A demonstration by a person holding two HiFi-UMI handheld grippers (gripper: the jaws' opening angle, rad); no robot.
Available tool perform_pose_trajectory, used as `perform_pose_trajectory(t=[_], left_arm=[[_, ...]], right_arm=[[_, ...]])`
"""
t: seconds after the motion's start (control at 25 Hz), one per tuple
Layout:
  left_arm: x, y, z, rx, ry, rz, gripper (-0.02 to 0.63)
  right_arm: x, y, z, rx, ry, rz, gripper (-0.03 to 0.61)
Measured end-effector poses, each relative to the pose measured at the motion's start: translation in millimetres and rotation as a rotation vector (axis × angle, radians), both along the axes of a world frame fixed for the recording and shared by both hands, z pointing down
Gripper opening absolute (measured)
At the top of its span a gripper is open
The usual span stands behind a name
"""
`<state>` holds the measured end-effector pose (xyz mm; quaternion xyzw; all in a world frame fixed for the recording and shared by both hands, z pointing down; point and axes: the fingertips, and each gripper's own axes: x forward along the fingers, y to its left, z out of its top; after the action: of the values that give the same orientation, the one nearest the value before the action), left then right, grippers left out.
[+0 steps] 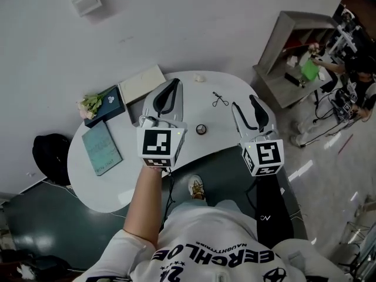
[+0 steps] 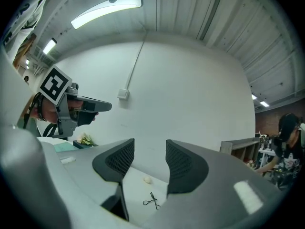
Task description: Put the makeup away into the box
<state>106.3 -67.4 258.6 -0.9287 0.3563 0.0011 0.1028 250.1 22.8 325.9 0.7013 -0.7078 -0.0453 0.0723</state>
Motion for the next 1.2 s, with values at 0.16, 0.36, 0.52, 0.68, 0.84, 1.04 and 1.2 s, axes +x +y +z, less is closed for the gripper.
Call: perform_pose_trajectory(t=[0.16, 0.36, 0.52, 0.68, 0.84, 1.04, 1.2], left_arm=[[10, -36, 0, 0.004, 0.001, 0.02, 0.0], [18, -64, 5, -0.007, -0.004, 0.042, 0.0], [20, -74, 5, -0.026, 0.013, 0.055, 0.0], [20, -79, 2, -0.026, 0.013, 0.057, 0.0], [16, -87, -1, -0.044, 0.021, 0.051, 0.0], [14, -105, -2, -0.041, 0.015, -0.024, 0.0], [12, -122, -4, -0.031, 0.004, -0.112, 0.0]], right_arm=[[5, -37, -1, -0.001, 0.009, 0.008, 0.235], [10, -63, 0, 0.001, -0.002, 0.012, 0.235], [11, -76, 2, -0.004, -0.01, 0.003, 0.235], [9, -87, -1, 0.003, -0.014, -0.018, 0.235], [5, -110, -4, 0.001, -0.017, -0.066, 0.235], [5, -142, -7, 0.003, -0.023, -0.143, 0.236], [9, -164, -10, 0.005, -0.025, -0.209, 0.236]])
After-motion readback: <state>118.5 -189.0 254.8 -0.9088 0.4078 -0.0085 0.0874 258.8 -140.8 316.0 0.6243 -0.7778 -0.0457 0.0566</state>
